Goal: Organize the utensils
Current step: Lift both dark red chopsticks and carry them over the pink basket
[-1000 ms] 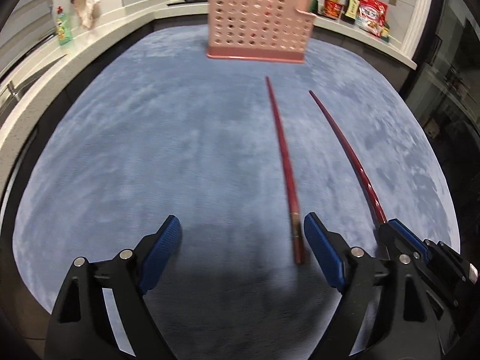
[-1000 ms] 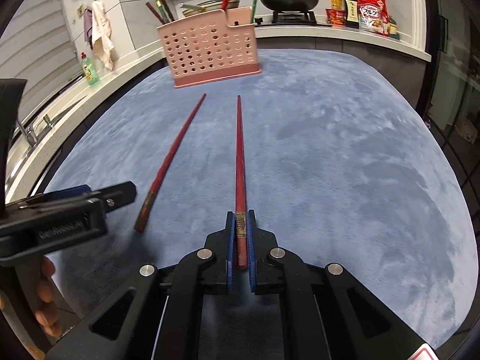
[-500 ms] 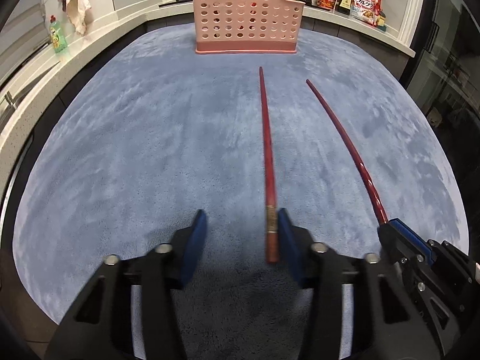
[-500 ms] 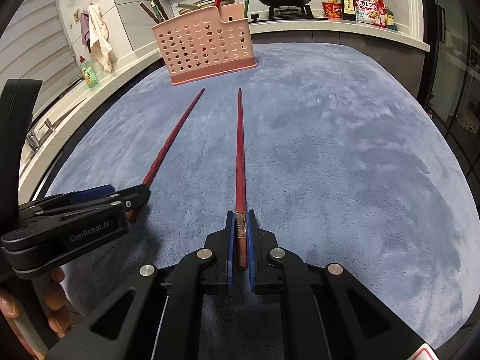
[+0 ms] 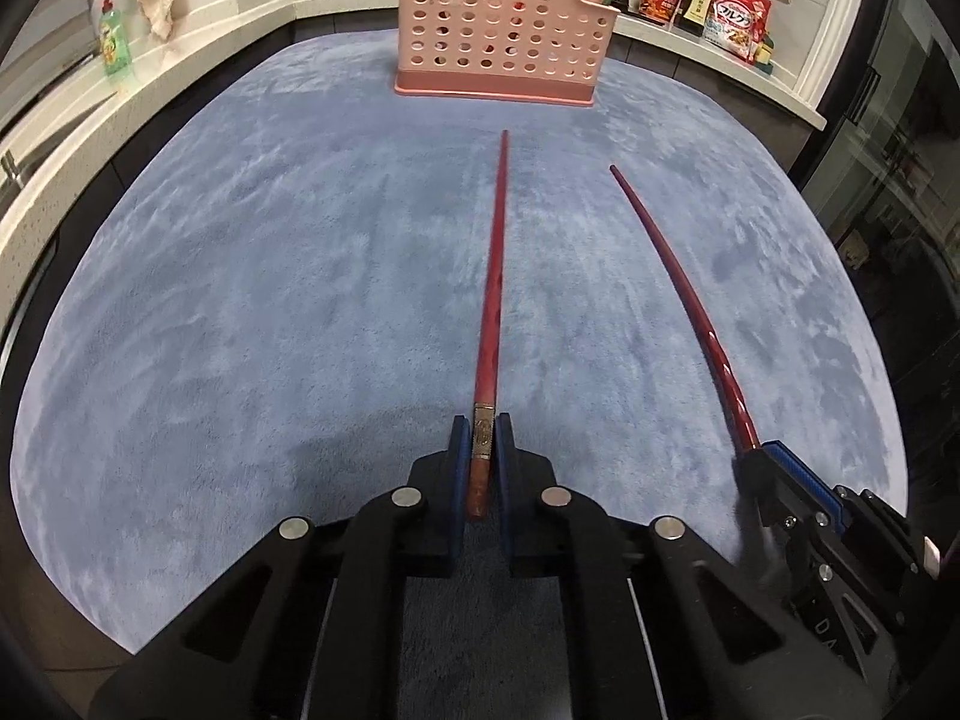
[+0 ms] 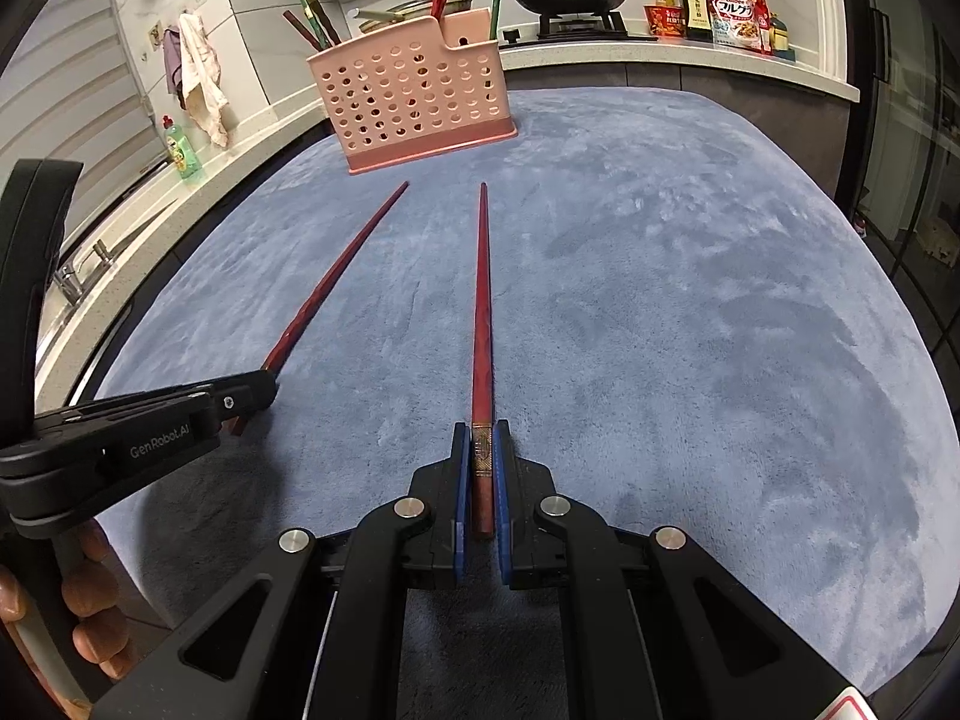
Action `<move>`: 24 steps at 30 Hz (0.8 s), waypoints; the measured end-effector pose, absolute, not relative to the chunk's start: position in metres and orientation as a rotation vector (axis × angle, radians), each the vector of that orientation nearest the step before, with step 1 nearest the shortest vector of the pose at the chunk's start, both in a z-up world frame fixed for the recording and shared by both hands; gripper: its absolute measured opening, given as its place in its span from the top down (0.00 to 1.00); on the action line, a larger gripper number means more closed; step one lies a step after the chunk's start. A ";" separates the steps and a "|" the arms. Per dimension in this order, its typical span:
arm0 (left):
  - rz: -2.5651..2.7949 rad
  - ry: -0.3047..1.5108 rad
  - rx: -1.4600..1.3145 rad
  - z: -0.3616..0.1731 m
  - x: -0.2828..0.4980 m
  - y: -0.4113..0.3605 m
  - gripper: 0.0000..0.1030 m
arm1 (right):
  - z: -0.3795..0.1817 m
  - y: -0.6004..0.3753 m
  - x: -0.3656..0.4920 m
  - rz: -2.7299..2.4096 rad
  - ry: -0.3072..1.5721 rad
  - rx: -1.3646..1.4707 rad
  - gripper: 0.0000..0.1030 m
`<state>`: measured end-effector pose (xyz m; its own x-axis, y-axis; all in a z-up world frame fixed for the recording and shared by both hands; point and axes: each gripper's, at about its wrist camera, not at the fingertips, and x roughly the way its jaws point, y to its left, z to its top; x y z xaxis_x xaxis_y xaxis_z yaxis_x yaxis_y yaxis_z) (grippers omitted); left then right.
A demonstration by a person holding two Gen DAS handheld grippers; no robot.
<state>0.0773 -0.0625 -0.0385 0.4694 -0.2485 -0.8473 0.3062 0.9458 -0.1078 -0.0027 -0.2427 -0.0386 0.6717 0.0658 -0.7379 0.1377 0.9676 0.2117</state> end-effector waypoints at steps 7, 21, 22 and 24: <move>-0.338 1.004 0.030 -0.023 0.076 -0.046 0.93 | -0.017 -0.243 -0.006 -0.025 0.791 0.265 0.93; -0.324 0.908 -0.037 0.031 0.073 -0.017 0.93 | 0.037 -0.252 -0.006 -0.027 0.673 0.279 0.93; -0.324 0.901 -0.040 0.035 0.073 -0.016 0.93 | 0.042 -0.254 -0.007 -0.028 0.662 0.282 0.93; -0.325 0.881 -0.051 0.045 0.073 -0.013 0.93 | 0.051 -0.258 -0.008 -0.029 0.642 0.285 0.93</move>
